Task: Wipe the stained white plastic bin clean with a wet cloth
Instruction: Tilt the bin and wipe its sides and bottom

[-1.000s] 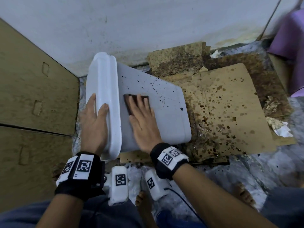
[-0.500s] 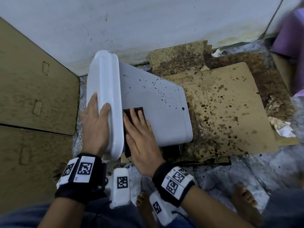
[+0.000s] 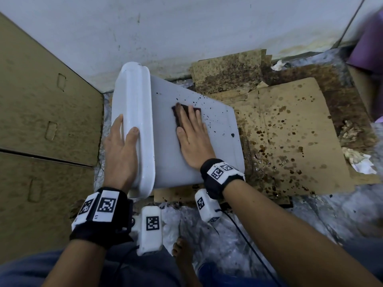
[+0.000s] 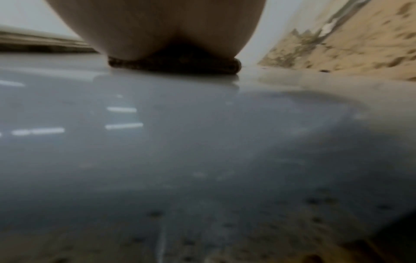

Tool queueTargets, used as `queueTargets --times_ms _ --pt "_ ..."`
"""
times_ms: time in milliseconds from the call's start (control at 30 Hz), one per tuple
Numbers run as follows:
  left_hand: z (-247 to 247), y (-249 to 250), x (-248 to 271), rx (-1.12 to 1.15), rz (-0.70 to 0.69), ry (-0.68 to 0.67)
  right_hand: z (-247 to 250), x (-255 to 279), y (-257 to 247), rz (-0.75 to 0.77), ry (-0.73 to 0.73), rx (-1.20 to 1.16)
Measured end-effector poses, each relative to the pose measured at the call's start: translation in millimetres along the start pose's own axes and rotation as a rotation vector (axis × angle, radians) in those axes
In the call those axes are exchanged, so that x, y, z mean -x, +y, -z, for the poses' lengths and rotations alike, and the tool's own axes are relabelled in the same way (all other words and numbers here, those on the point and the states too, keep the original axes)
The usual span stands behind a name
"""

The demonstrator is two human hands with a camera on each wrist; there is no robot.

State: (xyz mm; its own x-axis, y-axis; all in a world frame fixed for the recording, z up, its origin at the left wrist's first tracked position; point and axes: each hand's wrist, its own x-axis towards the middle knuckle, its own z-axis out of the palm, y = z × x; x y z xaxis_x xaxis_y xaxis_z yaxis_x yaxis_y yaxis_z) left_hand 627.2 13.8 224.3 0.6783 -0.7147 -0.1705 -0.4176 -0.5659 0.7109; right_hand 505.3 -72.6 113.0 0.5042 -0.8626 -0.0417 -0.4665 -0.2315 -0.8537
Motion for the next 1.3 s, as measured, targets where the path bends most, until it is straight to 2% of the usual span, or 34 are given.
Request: queueTargets --times_ms 100,167,367,500,567,767,900,1000,1133,1200,1300 --pt "0 0 2 0.013 0.014 0.009 4 9 25 -0.121 -0.002 -0.013" --pt "-2 2 3 0.006 0.015 0.008 5 12 23 -0.159 0.01 -0.046" --pt "-6 9 5 -0.035 -0.019 0.021 0 24 -39 0.089 0.0 -0.161" --pt "-7 9 5 -0.039 0.0 0.016 1 20 -30 0.151 0.02 -0.138" --pt "-6 9 4 -0.038 0.007 0.016 0 17 -9 0.106 0.029 -0.094" --pt "-6 11 5 -0.034 0.029 0.014 12 16 72 -0.203 0.04 -0.067" --pt "-7 13 7 -0.045 0.028 0.01 12 10 82 -0.307 0.016 -0.068" --pt "-7 13 7 -0.041 0.027 0.013 7 13 61 -0.229 0.021 -0.095" --pt "-6 10 4 -0.03 0.021 0.027 7 30 21 -0.02 -0.007 -0.14" --pt "-6 10 4 -0.028 0.017 0.03 5 30 24 0.006 0.0 -0.132" --pt "-7 10 4 -0.022 0.02 0.03 6 25 43 -0.033 0.032 -0.099"
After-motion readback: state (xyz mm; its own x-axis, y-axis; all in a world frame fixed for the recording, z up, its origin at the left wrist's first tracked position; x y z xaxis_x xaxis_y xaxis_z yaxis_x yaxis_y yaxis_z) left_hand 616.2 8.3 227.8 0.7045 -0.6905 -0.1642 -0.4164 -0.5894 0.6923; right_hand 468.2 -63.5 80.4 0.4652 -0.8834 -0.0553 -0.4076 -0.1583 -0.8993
